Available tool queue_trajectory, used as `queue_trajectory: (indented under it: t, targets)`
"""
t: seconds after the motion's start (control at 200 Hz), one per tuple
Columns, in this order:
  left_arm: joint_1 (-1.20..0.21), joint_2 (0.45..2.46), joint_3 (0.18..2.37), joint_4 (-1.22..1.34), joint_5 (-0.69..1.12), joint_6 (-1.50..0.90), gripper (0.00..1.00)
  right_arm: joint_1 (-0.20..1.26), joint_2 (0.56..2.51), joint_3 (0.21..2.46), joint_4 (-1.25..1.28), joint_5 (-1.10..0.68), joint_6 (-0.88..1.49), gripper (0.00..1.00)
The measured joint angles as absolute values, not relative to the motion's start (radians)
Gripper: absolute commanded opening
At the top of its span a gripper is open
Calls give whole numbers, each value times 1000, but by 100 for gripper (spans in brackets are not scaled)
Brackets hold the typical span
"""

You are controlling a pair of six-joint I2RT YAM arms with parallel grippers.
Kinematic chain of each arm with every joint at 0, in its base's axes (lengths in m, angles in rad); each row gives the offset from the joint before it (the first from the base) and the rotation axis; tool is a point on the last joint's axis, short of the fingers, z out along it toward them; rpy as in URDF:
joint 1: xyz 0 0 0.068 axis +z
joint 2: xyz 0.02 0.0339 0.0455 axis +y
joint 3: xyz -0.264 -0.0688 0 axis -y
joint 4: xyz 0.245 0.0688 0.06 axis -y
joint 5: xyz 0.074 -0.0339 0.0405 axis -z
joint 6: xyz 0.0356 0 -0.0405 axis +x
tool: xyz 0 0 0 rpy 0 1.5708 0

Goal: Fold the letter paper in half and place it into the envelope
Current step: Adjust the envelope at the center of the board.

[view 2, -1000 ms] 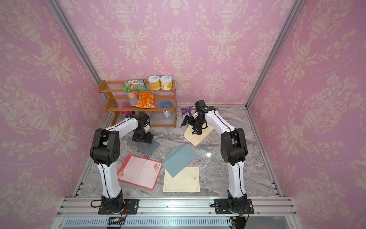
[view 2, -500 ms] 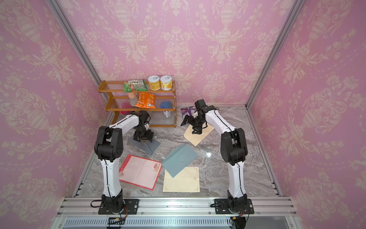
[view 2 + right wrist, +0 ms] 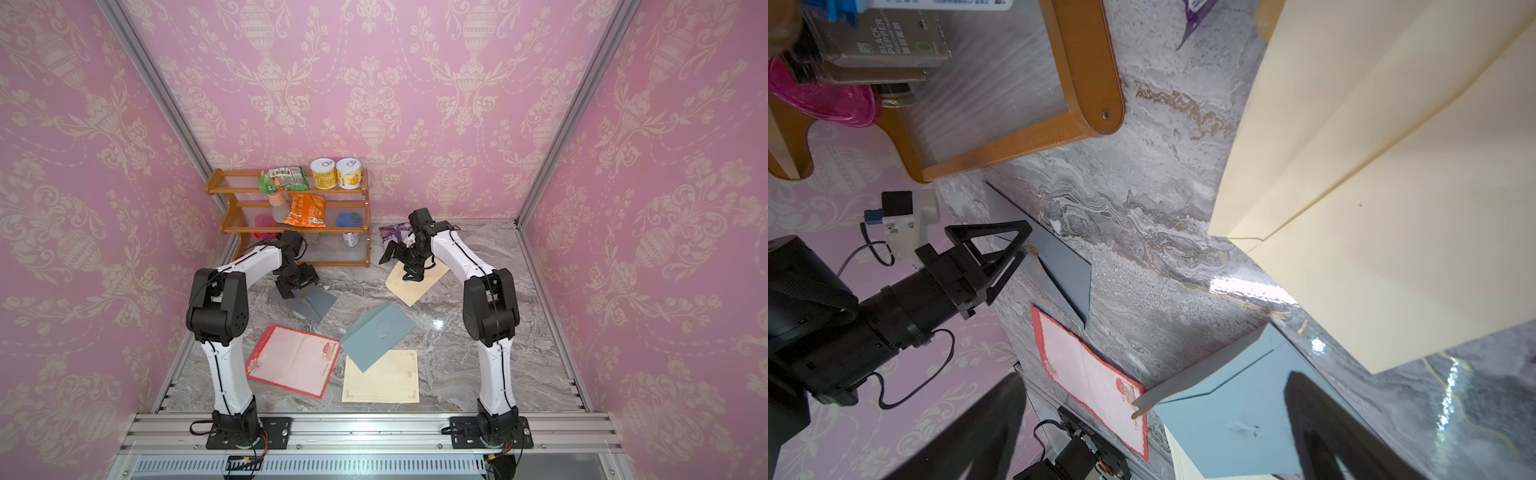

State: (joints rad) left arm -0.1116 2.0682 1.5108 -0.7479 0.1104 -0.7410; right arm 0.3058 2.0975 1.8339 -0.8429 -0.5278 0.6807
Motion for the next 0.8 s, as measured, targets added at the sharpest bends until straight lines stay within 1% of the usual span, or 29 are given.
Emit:
queue_trajectory:
  t: [0.16,0.315,0.35,0.41,0.475,0.525,0.56,0.615,0.675,0.755,0.8]
  targets:
    - [-112,2053,1489,-675,139,-829,84,331,2098,1834,-843,-529,677,100]
    - [-112,2047,1489,-671,152,-835,84,409,2117,1870,-842,-543,676,100]
    - [-112,2043,1489,-678,152,-828,84,431,2129,1890,-841,-547,677,97]
    - [-112,2031,1490,-696,152,-810,84,468,2158,1931,-834,-557,679,89]
    - [-112,2009,1491,-722,151,-782,82,506,2202,1987,-824,-569,683,75]
    - [-112,1989,1493,-741,148,-754,79,532,2242,2034,-816,-579,702,59]
    - [-112,1975,1496,-756,146,-736,76,546,2268,2061,-807,-585,711,44]
    - [-112,1957,1498,-770,140,-707,69,561,2313,2103,-793,-597,723,19]
    - [-112,1945,1499,-784,132,-672,56,570,2358,2141,-778,-608,747,1]
    - [-112,1943,1499,-796,130,-631,24,574,2423,2205,-771,-620,776,0]
    - [-112,1943,1499,-802,129,-607,9,575,2461,2249,-771,-626,791,0]
